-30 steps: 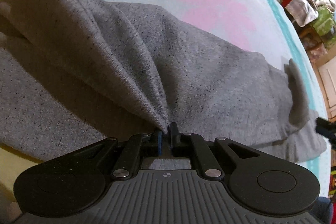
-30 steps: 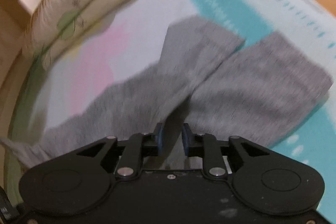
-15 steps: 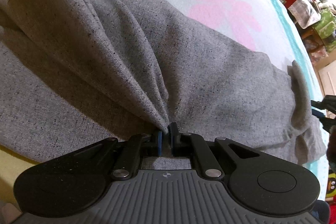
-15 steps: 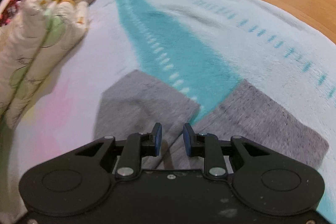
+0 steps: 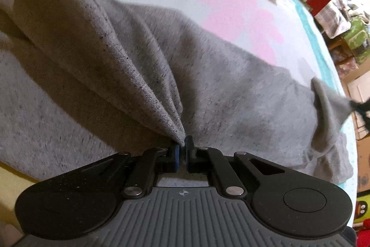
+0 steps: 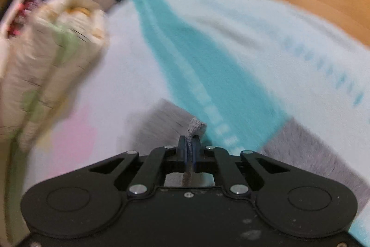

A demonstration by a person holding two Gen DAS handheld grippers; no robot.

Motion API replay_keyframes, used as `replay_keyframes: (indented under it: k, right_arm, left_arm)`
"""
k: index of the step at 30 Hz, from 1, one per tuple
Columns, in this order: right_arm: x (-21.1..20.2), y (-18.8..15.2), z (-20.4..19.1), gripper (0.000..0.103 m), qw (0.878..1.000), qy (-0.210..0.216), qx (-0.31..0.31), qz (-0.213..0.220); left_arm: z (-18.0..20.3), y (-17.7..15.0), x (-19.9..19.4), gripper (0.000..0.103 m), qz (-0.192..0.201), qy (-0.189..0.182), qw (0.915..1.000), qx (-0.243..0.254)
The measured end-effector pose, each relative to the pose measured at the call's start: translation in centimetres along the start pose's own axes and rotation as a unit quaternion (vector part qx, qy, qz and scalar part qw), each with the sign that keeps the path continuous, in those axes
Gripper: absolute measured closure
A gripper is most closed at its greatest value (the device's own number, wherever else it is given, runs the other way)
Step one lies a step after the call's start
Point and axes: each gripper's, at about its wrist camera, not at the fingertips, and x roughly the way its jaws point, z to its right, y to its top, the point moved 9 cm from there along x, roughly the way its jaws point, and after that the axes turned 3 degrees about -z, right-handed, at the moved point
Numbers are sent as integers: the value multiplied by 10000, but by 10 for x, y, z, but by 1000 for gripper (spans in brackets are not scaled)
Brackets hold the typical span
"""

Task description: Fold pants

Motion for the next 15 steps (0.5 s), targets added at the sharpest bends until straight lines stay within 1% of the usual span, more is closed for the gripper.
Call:
replay_keyframes:
  k: [2,4,5,7,9,11,13,15]
  right_arm:
    - [-37,11,-9,98,9990,251,-160,337]
    - [-75,14,-6,98,9972,346,-284,591]
    - [-94,13,2,98,9965,309,-348,698]
    - [-116,4,23,97,9963,134,-380,756]
    - [-121,-15,53,97,9969,-248,-427,617]
    - [-111,-36,85,97,9969,-648,-329,300]
    - [-94,-58,113,97,9965,-839,-50,-41]
    - [-80,-72,130,97,9952,-949,109,-221]
  left_arm:
    - [7,2,-10,99,175,-18,9997,145]
    - [15,2,-23,99,376,-36,9986,378]
    - [18,0,-28,99,451,-37,9978,491]
    - [22,-6,-36,99,538,-24,9964,650]
    - [20,-15,-36,99,487,4,9962,716]
    - [14,-22,-29,99,312,57,9973,655]
    - [8,-27,-24,99,186,71,9983,554]
    - [6,-26,-23,99,160,118,9983,556]
